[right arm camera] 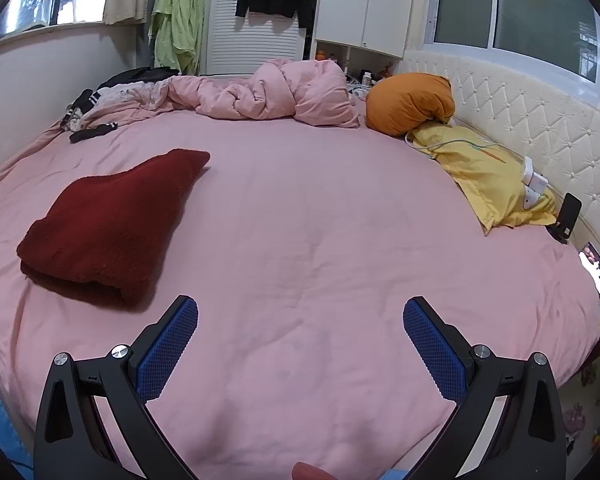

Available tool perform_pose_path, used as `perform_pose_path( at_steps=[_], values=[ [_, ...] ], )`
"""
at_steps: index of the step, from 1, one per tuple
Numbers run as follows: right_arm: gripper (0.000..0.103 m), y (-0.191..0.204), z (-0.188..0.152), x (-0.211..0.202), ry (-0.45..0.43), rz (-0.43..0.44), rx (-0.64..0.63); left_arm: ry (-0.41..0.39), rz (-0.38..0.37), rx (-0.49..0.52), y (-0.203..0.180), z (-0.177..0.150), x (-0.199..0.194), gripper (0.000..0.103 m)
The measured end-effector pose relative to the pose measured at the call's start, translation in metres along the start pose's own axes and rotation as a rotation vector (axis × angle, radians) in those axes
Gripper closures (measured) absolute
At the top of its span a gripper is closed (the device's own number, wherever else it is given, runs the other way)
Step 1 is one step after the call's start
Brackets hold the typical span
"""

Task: Fold clothes
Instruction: 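Move both grippers toward the folded dark red cardigan on the bed, then grasp the cardigan edge with the right gripper and lift it to unfold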

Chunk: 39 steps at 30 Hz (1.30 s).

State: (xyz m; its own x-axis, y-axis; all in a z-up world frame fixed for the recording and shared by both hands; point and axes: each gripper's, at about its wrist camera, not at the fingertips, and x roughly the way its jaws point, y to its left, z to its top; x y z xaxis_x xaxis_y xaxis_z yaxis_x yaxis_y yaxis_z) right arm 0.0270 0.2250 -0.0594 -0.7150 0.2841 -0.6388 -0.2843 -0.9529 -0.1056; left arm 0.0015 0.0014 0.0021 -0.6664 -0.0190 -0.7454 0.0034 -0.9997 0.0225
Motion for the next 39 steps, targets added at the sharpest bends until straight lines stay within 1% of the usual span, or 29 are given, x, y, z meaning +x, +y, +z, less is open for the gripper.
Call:
perform_pose_path(
  at_steps=[3,5,6,8,9,12,13,15,18,19,20,23,24,26,27,28,30,32,33,34,35,36,37,38,39],
  values=[
    [0.0,0.001,0.001,-0.003,0.019,0.026,-0.007,-0.019,0.008,0.02,-0.007,-0.006,-0.005,0.0],
    [0.0,0.004,0.0,-0.008,0.02,0.043,-0.014,-0.018,0.023,0.031,-0.017,-0.009,-0.01,0.0],
    [0.0,0.006,-0.002,-0.012,0.016,0.051,-0.018,-0.007,0.003,0.016,-0.012,-0.007,-0.011,0.0],
    [0.0,0.011,-0.001,-0.015,0.01,0.054,-0.039,0.017,-0.003,0.023,-0.015,-0.001,-0.005,0.0],
    [0.0,0.015,-0.002,-0.018,0.013,0.065,-0.051,0.026,-0.025,0.019,-0.01,-0.001,-0.001,0.0],
    [0.0,0.03,-0.001,-0.007,0.043,0.088,-0.096,0.037,-0.092,-0.007,0.006,-0.004,0.008,0.0],
    [0.0,0.035,0.0,-0.003,0.052,0.096,-0.112,0.039,-0.096,-0.015,0.012,-0.006,0.011,0.0],
    [0.0,0.049,-0.002,-0.001,0.042,0.112,-0.165,0.051,-0.104,-0.03,0.027,-0.013,0.02,0.0],
    [0.0,0.085,0.002,0.01,0.04,0.188,-0.256,0.102,-0.082,-0.042,0.054,-0.025,0.031,0.0],
    [0.0,0.1,0.003,0.014,0.036,0.22,-0.295,0.105,-0.061,-0.05,0.067,-0.03,0.032,0.0],
    [0.0,0.118,0.005,0.02,0.033,0.25,-0.337,0.099,-0.033,-0.061,0.077,-0.034,0.031,0.0],
    [0.0,0.166,0.011,0.037,0.032,0.339,-0.454,0.04,0.042,-0.098,0.106,-0.042,0.019,0.0],
    [0.0,0.186,0.013,0.043,0.036,0.368,-0.483,0.017,0.032,-0.117,0.117,-0.044,0.014,0.0],
    [0.0,0.224,0.013,0.053,0.037,0.426,-0.533,-0.008,-0.012,-0.154,0.13,-0.046,0.007,0.0],
    [0.0,0.247,0.013,0.058,0.035,0.456,-0.565,-0.02,-0.033,-0.189,0.139,-0.047,0.004,0.0],
    [0.0,0.262,0.013,0.063,0.034,0.462,-0.581,-0.032,-0.053,-0.223,0.148,-0.048,0.0,0.0],
    [0.0,0.292,0.014,0.072,0.032,0.473,-0.613,-0.049,-0.065,-0.296,0.165,-0.049,-0.002,0.0],
    [0.0,0.317,0.017,0.082,0.031,0.497,-0.622,-0.063,-0.071,-0.34,0.177,-0.048,-0.003,0.0],
    [0.0,0.323,0.018,0.084,0.028,0.5,-0.624,-0.073,-0.069,-0.355,0.181,-0.051,-0.005,0.0],
    [0.001,0.329,0.018,0.087,0.025,0.503,-0.626,-0.078,-0.069,-0.367,0.185,-0.051,-0.005,0.0],
    [0.004,0.335,0.019,0.093,0.028,0.498,-0.63,-0.081,-0.069,-0.375,0.188,-0.052,-0.005,0.0],
    [0.017,0.339,0.021,0.098,0.04,0.489,-0.625,-0.08,-0.069,-0.383,0.193,-0.053,-0.004,0.0],
    [0.021,0.341,0.022,0.105,0.065,0.479,-0.612,-0.079,-0.071,-0.386,0.197,-0.054,-0.002,0.0],
    [0.022,0.343,0.022,0.108,0.072,0.481,-0.609,-0.076,-0.072,-0.39,0.199,-0.055,0.0,0.0],
    [0.028,0.342,0.022,0.107,0.063,0.486,-0.613,-0.071,-0.074,-0.397,0.201,-0.056,0.004,0.0]
  ],
)
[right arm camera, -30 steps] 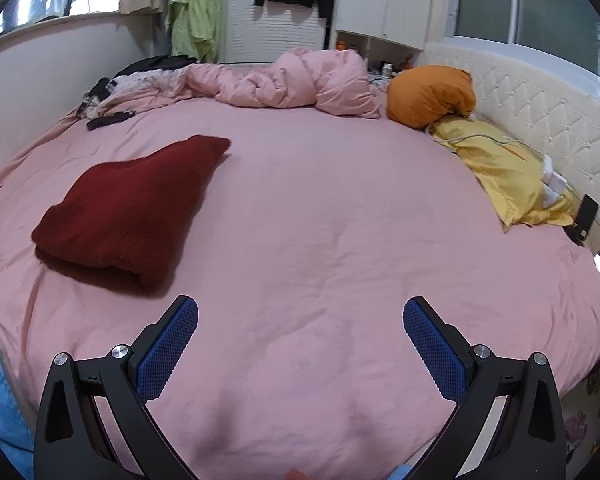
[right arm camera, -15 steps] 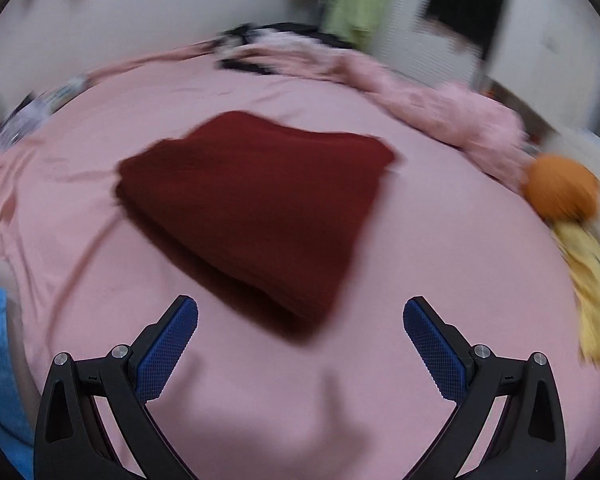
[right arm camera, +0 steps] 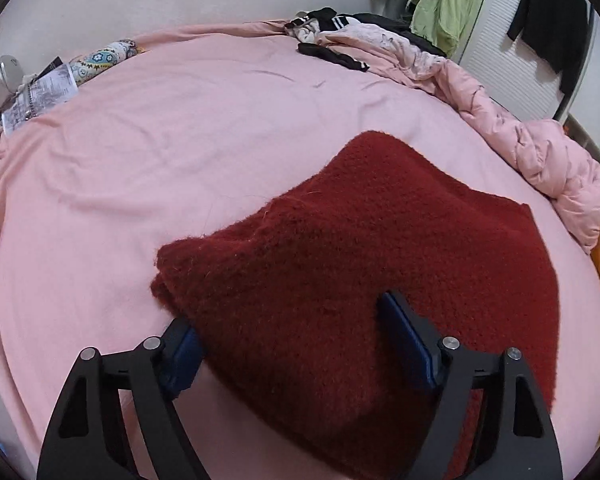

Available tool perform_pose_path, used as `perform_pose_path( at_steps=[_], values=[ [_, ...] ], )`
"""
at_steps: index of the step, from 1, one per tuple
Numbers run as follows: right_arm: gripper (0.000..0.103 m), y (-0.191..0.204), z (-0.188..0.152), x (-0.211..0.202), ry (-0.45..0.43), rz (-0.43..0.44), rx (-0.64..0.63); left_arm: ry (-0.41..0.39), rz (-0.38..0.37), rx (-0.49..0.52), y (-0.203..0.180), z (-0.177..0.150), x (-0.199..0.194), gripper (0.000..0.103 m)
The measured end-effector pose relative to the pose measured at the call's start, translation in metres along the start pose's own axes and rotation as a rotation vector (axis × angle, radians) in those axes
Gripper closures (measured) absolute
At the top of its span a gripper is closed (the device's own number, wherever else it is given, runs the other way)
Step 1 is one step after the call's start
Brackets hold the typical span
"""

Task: Fold clothes
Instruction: 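Grasp the cardigan edge with the right gripper and lift it to unfold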

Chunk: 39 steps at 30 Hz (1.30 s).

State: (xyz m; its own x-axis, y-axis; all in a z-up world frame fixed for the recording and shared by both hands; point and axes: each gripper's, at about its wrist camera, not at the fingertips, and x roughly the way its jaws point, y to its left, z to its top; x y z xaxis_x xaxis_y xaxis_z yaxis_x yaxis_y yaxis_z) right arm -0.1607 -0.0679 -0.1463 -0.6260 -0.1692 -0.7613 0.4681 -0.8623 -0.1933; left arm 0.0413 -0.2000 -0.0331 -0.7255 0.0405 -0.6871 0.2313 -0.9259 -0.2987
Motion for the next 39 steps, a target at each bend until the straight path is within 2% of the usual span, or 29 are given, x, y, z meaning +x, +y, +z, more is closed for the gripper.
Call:
perform_pose_path(
  at_steps=[1,3,10,12,27,30,34,39],
  values=[
    [0.044,0.002,0.0,-0.002,-0.012,-0.02,-0.02,0.004,-0.004,-0.004,0.002,0.0,0.001,0.0],
    [0.061,0.002,0.001,-0.006,-0.013,-0.021,-0.021,0.01,-0.015,-0.011,0.004,0.0,0.004,0.0],
    [0.083,0.001,0.005,-0.015,-0.026,-0.007,-0.001,0.008,-0.024,0.006,-0.004,-0.003,0.007,0.0],
    [0.086,-0.004,0.003,-0.016,-0.033,0.011,0.023,0.014,-0.023,0.012,-0.004,-0.003,0.009,0.0],
    [0.09,-0.024,-0.005,-0.03,-0.078,0.063,0.081,0.046,-0.022,0.074,-0.035,-0.005,0.008,0.0],
    [0.091,-0.046,-0.007,-0.045,-0.114,0.114,0.168,0.052,-0.025,0.079,-0.04,-0.006,0.01,0.0],
    [0.091,-0.114,-0.028,-0.075,-0.177,0.219,0.424,0.062,-0.039,0.092,-0.051,-0.008,0.013,0.0],
    [0.092,-0.225,-0.094,-0.128,-0.275,0.194,0.751,0.081,-0.068,0.11,-0.069,-0.013,0.019,0.0]
  ],
)
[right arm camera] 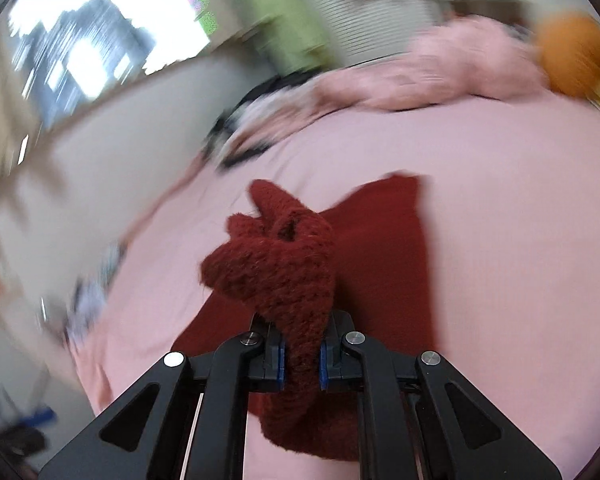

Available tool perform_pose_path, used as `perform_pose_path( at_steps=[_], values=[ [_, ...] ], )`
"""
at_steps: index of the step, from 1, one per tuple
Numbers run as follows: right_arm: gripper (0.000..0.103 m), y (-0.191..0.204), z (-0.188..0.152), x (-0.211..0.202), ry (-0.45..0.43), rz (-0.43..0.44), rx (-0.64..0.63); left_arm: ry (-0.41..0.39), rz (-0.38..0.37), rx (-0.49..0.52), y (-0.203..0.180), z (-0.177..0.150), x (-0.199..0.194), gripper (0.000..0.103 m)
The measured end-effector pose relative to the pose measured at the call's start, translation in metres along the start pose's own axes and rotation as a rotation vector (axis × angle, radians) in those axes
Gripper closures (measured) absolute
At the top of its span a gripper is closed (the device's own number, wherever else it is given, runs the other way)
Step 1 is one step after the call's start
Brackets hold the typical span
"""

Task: Fold clothes
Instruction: 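Grasp the cardigan edge with the right gripper and lift it to unfold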

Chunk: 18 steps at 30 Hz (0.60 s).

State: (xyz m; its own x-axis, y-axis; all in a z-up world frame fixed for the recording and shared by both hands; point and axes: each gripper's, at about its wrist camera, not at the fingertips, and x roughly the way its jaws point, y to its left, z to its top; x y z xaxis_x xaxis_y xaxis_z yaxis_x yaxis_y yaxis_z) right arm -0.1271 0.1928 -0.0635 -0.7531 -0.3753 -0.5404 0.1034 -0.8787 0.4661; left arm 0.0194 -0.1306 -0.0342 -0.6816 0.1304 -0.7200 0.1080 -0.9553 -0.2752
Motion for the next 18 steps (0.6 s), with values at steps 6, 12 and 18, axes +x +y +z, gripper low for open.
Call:
perform_pose_path(
  at_steps=[6,12,18],
  values=[
    [0.092,-0.14,-0.018,-0.097,-0.128,-0.23,0.3,0.048,-0.053,0.0,-0.023,-0.001,0.019,0.0],
    [0.08,-0.24,-0.087,-0.081,0.058,-0.274,0.637,0.087,-0.083,0.0,-0.036,0.003,0.039,0.0],
    [0.067,-0.237,-0.086,-0.133,-0.07,-0.466,0.754,0.125,-0.042,-0.02,-0.031,0.026,0.071,0.0]
  ],
)
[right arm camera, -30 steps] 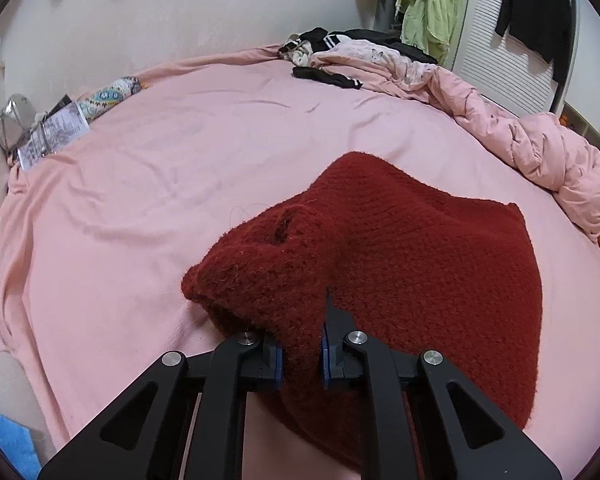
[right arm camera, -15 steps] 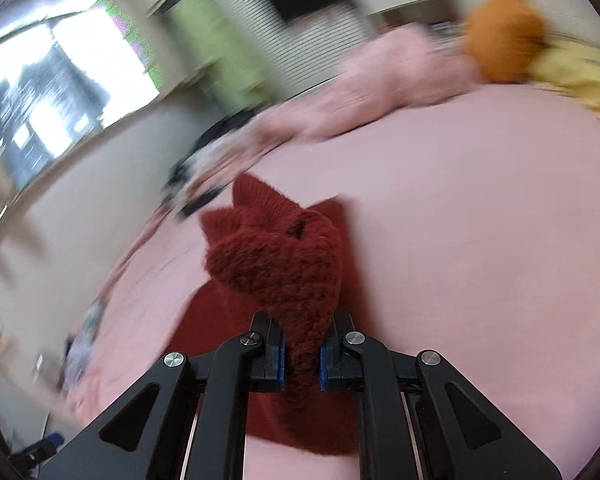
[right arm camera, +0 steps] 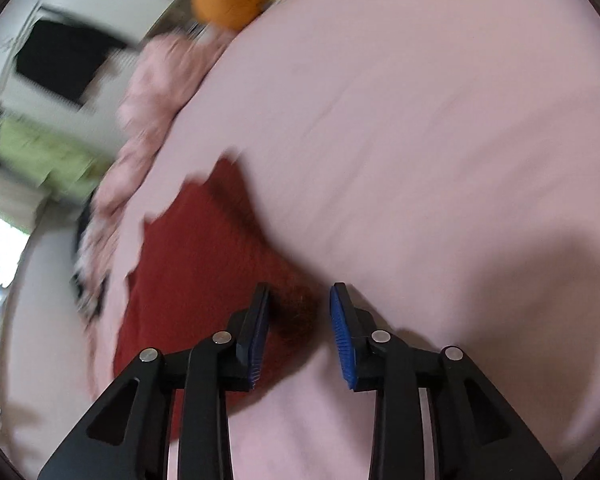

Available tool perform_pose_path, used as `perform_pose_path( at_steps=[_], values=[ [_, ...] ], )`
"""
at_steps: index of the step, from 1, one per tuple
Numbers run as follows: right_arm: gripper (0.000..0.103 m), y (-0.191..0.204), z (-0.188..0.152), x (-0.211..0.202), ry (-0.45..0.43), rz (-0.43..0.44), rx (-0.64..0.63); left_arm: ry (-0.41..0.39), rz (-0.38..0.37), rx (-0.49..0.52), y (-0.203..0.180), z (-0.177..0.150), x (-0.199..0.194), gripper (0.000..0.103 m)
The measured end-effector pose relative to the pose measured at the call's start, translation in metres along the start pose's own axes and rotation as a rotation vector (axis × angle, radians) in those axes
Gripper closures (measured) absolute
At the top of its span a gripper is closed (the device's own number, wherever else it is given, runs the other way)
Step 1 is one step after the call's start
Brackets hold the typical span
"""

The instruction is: Fold clothes

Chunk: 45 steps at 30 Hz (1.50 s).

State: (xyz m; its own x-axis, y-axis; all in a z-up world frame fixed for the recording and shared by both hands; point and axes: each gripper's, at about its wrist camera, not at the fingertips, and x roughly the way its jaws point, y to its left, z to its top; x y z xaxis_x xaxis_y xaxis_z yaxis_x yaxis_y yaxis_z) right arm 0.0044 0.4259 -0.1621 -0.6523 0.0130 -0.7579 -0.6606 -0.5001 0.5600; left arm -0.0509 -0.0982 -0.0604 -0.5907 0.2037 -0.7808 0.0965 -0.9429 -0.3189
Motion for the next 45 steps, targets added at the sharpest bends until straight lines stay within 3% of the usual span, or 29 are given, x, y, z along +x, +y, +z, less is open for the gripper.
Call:
perform_pose_path(
  at_steps=[1,4,8,11,12,13,15,22,29,32,33,37,41,45],
  values=[
    [0.064,-0.001,0.003,-0.014,-0.065,-0.09,-0.002,-0.002,0.015,0.007,-0.003,0.007,0.008,0.0],
    [0.064,0.048,-0.003,-0.043,-0.157,-0.032,-0.216,-0.001,0.033,0.073,-0.021,0.022,0.035,0.0],
    [0.064,0.126,-0.043,-0.024,-0.065,0.031,-0.643,0.026,0.069,0.166,-0.043,0.027,0.088,0.0],
    [0.064,0.143,-0.077,0.015,-0.014,-0.056,-0.831,0.089,0.161,0.217,-0.041,0.016,0.14,0.0],
    [0.064,0.144,-0.085,0.032,0.01,-0.106,-0.874,0.163,0.222,0.229,-0.033,0.006,0.166,0.0],
    [0.062,0.137,-0.094,0.053,0.061,-0.172,-0.902,0.158,0.217,0.241,-0.029,0.001,0.171,0.0],
    [0.06,0.139,-0.103,0.054,-0.011,-0.154,-0.938,0.063,0.185,0.287,-0.029,-0.006,0.163,0.0],
    [0.06,0.144,-0.084,0.043,0.052,-0.057,-0.891,0.086,0.213,0.287,-0.037,-0.003,0.157,0.0],
    [0.06,0.173,-0.042,0.023,-0.044,0.033,-0.89,0.055,0.25,0.31,-0.045,0.007,0.138,0.0],
    [0.06,0.18,-0.02,0.027,-0.044,0.024,-0.902,0.043,0.215,0.316,-0.045,0.021,0.131,0.0],
    [0.06,0.183,-0.013,0.03,-0.042,0.018,-0.903,0.038,0.196,0.316,-0.042,0.031,0.129,0.0],
    [0.04,0.193,0.019,0.056,0.012,0.016,-0.874,-0.009,0.169,0.282,-0.016,0.089,0.126,0.0],
    [0.038,0.206,0.049,0.091,0.094,-0.014,-0.845,0.004,0.219,0.237,0.031,0.162,0.146,0.0],
    [0.038,0.217,0.07,0.124,0.161,-0.022,-0.795,0.07,0.17,0.226,0.05,0.205,0.181,0.0]
  ],
)
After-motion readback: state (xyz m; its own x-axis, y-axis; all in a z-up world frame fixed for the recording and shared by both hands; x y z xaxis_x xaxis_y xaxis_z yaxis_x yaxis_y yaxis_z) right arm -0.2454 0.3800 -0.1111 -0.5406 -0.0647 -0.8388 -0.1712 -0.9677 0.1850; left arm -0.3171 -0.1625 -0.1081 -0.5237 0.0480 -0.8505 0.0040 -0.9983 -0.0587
